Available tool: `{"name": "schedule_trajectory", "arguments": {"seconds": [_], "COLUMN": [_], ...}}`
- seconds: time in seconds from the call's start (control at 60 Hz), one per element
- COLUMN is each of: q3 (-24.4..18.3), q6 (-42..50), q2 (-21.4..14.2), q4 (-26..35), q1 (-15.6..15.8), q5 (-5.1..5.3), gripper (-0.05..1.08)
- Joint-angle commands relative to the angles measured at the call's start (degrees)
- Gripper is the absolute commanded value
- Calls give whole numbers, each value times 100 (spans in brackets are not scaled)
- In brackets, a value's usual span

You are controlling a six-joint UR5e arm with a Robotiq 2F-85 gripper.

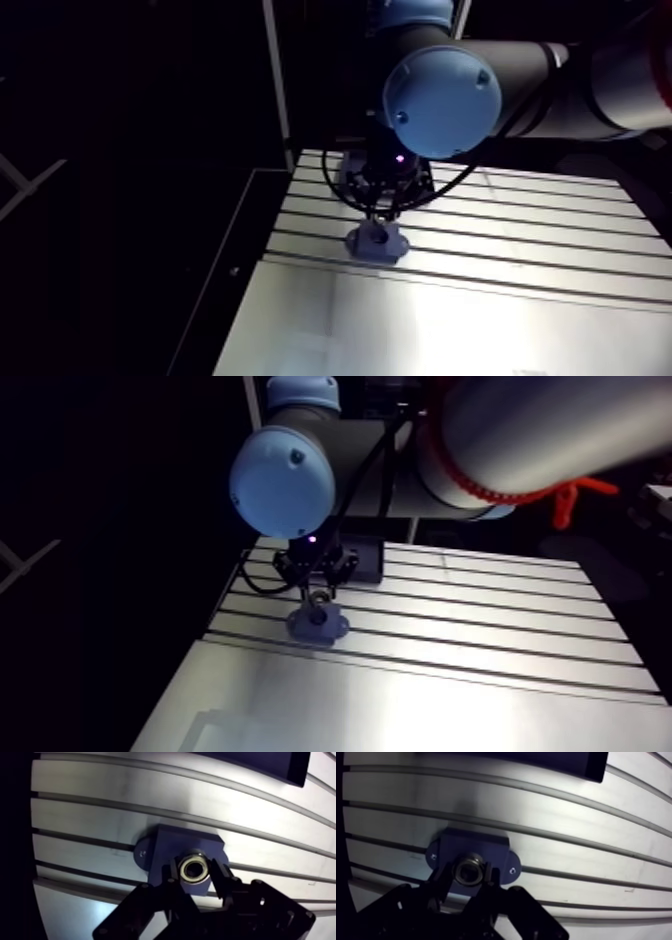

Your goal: Pick up the bearing and press it into the housing until flush.

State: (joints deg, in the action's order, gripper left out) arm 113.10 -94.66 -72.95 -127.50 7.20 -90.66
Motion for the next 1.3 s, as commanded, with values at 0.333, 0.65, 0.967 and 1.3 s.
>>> {"name": "schedule_trajectory", "arguments": {"seconds": [0.333,0.65,0.967,1.3], "q3": [94,138,147,191], "q6": [-55,-65,-74,-74], "q2": [38,75,84,84], "q4": [-99,-263,-263,-263], "q1": [62,53,80,72], "q5": [-9,-8,-8,-17], "gripper": [72,72,72,72]}}
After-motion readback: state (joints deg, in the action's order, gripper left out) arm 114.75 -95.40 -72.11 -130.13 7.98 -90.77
